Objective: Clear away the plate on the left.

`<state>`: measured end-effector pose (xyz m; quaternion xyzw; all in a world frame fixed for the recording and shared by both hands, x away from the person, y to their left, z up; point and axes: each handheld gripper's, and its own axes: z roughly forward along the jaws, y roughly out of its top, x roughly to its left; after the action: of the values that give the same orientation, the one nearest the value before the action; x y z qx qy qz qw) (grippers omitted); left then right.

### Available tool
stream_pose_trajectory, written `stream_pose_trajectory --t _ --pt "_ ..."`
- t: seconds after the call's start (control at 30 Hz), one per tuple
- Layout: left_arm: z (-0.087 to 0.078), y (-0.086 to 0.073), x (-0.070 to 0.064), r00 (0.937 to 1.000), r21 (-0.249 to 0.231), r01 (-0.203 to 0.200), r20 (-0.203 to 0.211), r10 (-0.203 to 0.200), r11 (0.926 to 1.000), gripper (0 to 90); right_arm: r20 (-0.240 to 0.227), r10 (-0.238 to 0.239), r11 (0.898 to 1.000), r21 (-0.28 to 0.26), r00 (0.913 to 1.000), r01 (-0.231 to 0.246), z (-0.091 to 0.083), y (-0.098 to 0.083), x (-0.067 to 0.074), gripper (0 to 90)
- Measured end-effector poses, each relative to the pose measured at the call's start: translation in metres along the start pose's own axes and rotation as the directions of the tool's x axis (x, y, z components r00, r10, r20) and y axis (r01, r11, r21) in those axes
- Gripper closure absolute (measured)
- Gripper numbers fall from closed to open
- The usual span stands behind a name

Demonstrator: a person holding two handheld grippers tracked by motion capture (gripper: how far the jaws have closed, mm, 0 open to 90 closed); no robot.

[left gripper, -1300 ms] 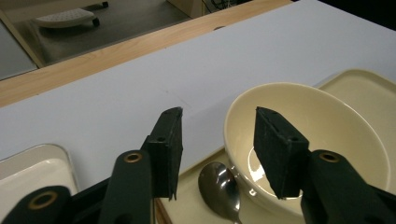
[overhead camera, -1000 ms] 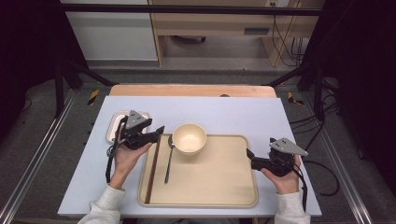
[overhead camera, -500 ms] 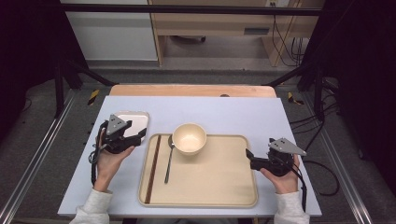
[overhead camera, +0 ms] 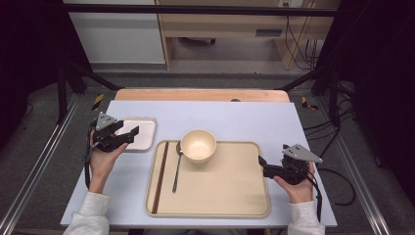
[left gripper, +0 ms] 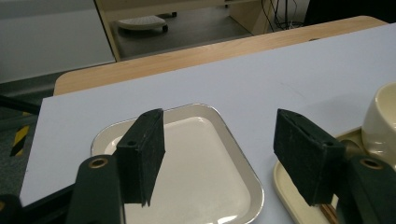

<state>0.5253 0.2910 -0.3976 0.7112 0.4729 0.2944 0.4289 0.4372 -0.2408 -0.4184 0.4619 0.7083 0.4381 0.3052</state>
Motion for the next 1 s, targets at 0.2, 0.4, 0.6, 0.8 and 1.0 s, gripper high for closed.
stream_pose_trajectory --t 0.2,0.4,0.6,0.8,1.0 --pt "0.004 0.006 0.017 0.999 0.037 -0.001 -0.045 0.003 0.9993 33.8 0.0 0.002 1.0 0.0 1.0 -0.002 0.001 0.0 0.0 5.3" --pt "0.005 0.009 0.033 0.9969 0.06 0.01 -0.078 -0.005 0.9981 34.2 -0.005 0.005 1.0 -0.004 1.0 -0.005 -0.001 0.0 0.0 5.3" --pt "0.011 0.009 0.047 0.9935 0.1 0.014 -0.114 -0.002 0.9949 35.3 -0.005 0.004 1.0 -0.002 1.0 -0.004 -0.001 0.0 -0.001 5.4" --pt "0.018 0.008 0.054 0.9933 0.119 0.009 -0.116 0.004 0.9929 36.4 -0.003 0.005 1.0 -0.002 1.0 -0.005 -0.001 0.0 -0.001 5.4" --pt "0.027 -0.001 0.066 0.992 0.165 0.036 -0.126 -0.015 0.9857 37.8 0.0 0.001 1.0 -0.003 1.0 -0.001 0.0 0.0 -0.001 5.4"
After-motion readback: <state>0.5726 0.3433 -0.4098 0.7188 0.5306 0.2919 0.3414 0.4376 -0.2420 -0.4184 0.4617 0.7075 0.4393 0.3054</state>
